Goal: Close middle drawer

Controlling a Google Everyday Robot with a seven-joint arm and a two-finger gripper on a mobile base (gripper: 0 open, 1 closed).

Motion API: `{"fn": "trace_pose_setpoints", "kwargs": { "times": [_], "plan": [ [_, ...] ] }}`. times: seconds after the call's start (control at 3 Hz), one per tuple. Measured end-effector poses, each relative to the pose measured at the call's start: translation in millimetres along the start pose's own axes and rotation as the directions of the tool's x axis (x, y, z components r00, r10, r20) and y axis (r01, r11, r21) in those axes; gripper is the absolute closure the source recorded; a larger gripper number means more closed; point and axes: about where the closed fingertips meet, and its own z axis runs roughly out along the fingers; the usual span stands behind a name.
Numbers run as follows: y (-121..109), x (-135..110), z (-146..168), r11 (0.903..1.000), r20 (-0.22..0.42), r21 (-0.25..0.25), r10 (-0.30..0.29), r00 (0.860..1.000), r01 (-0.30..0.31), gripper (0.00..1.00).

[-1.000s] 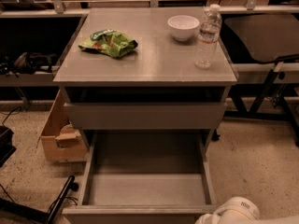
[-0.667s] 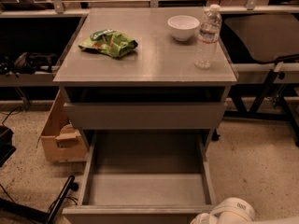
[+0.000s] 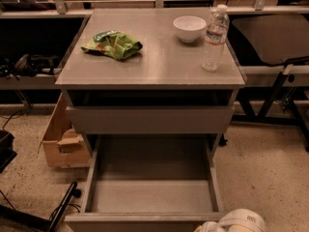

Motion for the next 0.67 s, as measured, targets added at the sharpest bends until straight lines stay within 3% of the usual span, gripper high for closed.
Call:
{"fn": "trace_pose_setpoints", "kwargs": {
  "times": [0.33, 0.67],
  "plan": [
    [-10, -4, 16, 1.0000, -0.004, 0.005, -0.006, 1.000, 0.006, 1.00],
    [-35, -17, 42, 0.9983, -0.006, 0.052, 0.026, 1.000, -0.026, 1.00]
  ]
}}
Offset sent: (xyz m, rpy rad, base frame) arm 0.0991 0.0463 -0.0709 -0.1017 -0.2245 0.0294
